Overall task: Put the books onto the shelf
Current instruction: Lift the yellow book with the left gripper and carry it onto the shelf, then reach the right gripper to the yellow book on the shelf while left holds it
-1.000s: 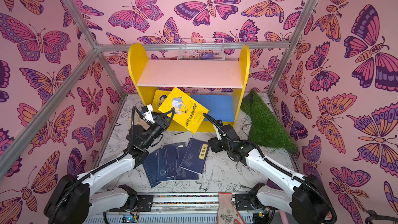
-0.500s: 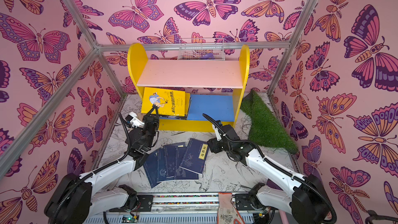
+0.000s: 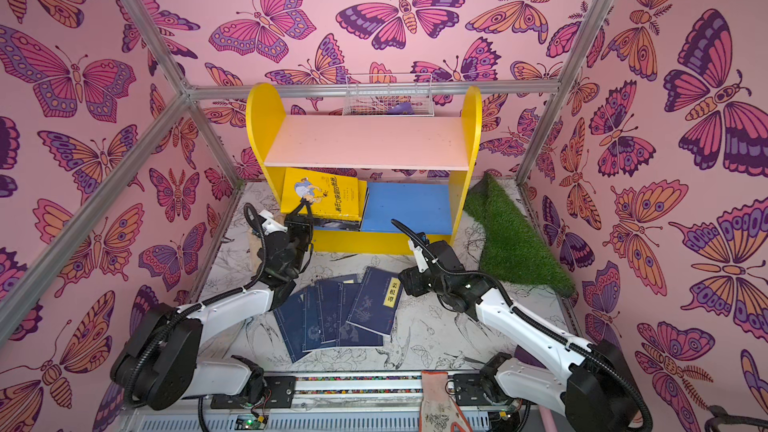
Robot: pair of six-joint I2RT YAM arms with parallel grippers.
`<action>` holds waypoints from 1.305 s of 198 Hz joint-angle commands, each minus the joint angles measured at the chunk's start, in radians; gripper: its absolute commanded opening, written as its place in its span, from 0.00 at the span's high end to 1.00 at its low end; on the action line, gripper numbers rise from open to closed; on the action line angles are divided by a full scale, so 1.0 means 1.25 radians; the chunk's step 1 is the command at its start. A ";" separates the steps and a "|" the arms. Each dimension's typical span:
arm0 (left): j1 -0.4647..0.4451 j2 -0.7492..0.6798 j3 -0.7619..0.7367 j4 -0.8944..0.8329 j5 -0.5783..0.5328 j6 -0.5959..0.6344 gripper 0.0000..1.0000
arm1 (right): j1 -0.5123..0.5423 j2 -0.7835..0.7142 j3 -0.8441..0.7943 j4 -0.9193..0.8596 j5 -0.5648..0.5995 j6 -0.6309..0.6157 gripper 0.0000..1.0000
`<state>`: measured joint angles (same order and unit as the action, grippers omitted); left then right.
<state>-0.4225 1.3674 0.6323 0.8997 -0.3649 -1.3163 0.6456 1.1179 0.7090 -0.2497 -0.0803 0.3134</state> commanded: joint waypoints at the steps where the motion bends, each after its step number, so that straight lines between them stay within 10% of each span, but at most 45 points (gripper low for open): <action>1: 0.015 -0.044 0.056 -0.099 -0.037 0.003 0.68 | -0.003 -0.011 -0.010 0.005 -0.013 0.003 0.33; 46: 0.016 -0.096 0.133 -0.355 -0.078 -0.038 0.26 | -0.002 -0.015 -0.010 0.010 -0.024 0.001 0.33; 53: 0.016 -0.101 0.137 -0.372 -0.079 -0.045 0.00 | -0.003 -0.014 -0.010 0.011 -0.026 0.002 0.33; 131: 0.026 -0.171 0.219 -0.710 -0.081 -0.033 0.01 | 0.052 0.071 0.165 -0.023 -0.078 -0.069 0.33; 259: 0.069 -0.107 0.199 -0.682 0.008 -0.031 0.00 | 0.103 0.482 0.620 -0.171 0.056 -0.230 0.32</action>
<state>-0.3443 1.2270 0.8913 0.0315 -0.3695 -1.3857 0.7677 1.6875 1.4109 -0.4255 -0.1131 0.0975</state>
